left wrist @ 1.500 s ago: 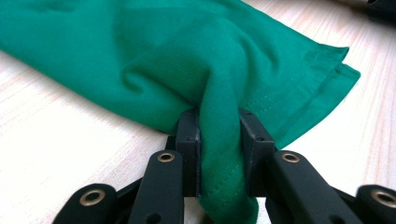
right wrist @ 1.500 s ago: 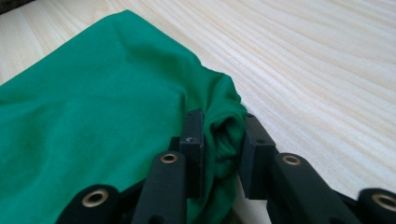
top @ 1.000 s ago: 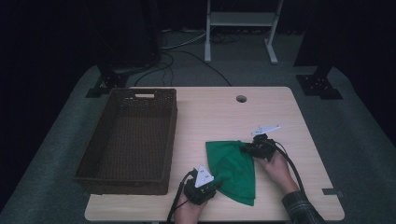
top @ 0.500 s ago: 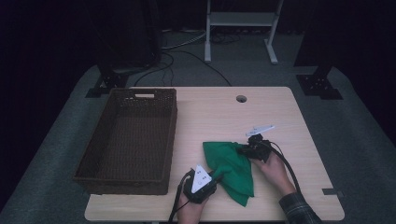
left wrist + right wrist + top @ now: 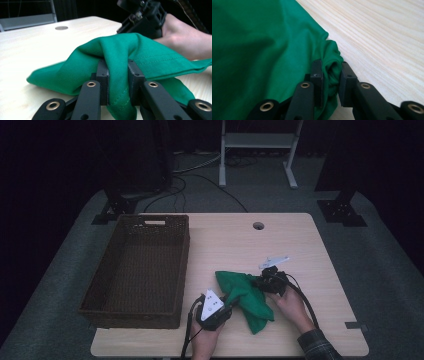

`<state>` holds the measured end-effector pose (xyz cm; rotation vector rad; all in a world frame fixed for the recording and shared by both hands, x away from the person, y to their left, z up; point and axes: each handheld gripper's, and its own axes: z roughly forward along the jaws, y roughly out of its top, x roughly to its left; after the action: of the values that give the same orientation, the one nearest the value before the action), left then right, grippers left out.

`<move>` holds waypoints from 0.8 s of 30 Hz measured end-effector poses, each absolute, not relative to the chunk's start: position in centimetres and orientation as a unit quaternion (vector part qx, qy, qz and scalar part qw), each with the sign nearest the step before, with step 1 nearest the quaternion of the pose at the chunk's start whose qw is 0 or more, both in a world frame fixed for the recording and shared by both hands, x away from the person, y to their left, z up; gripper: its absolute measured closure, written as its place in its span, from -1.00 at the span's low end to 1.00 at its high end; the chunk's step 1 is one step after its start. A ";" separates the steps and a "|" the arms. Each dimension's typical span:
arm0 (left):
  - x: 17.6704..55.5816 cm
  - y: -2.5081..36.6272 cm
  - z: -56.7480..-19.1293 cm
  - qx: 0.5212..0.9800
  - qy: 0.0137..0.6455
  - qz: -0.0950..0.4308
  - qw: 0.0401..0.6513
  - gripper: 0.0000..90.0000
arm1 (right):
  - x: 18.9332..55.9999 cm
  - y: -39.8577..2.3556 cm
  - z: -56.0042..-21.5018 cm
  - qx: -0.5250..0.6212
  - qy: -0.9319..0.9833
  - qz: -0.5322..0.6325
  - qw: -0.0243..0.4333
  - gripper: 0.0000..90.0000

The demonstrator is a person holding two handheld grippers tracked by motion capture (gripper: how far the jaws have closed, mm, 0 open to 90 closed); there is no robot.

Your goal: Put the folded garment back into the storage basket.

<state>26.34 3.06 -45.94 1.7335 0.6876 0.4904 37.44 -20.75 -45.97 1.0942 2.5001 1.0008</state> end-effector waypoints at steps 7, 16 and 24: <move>27.0 3.0 -43.2 0.724 0.289 0.224 0.584 0.69 | 37.0 -20.2 -44.0 0.367 0.851 0.354 0.128 0.72; 28.1 3.5 -39.3 0.711 0.286 0.239 0.596 0.69 | 36.9 -19.8 -40.7 0.368 0.839 0.378 0.135 0.72; 28.9 4.7 -35.9 0.701 0.285 0.250 0.604 0.69 | 37.2 -18.5 -37.4 0.363 0.831 0.394 0.149 0.72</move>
<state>28.89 4.71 -35.86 1.6223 0.6608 0.5790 37.17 -18.53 -37.36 1.0447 2.3898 1.1319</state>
